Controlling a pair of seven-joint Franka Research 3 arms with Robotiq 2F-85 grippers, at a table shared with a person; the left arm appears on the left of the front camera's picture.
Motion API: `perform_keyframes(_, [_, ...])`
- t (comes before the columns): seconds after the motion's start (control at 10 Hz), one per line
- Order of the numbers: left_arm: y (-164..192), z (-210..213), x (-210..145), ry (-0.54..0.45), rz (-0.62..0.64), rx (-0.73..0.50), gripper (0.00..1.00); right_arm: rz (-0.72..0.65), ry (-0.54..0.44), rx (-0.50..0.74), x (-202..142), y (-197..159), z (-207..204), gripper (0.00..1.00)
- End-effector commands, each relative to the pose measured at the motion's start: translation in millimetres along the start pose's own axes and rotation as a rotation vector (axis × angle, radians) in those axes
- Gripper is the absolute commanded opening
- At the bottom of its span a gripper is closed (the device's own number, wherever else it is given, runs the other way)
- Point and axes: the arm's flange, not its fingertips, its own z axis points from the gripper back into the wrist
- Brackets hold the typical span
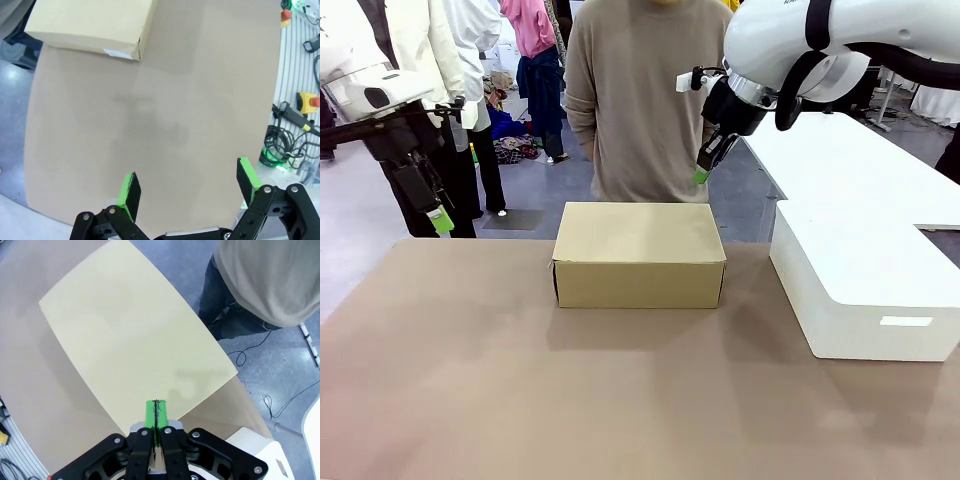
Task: Pack the shoes into the box.
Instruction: Press down on the lid of the Shoes Box.
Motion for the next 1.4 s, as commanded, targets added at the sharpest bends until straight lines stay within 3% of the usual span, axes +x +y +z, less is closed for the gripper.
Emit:
perform_keyframes(0.0, [1, 3, -1, 0.007, 0.006, -0.004, 1.0, -0.05, 0.013, 0.009, 13, 4, -8, 0.0])
perform_keyframes(0.7, [1, 3, -1, 0.007, 0.006, -0.004, 1.0, -0.323, 0.083, -0.112, 79, 3, -70, 0.0])
perform_keyframes(1.3, [1, 3, -1, 0.007, 0.006, -0.004, 1.0, -0.388, 0.107, -0.094, 107, -4, -125, 0.0])
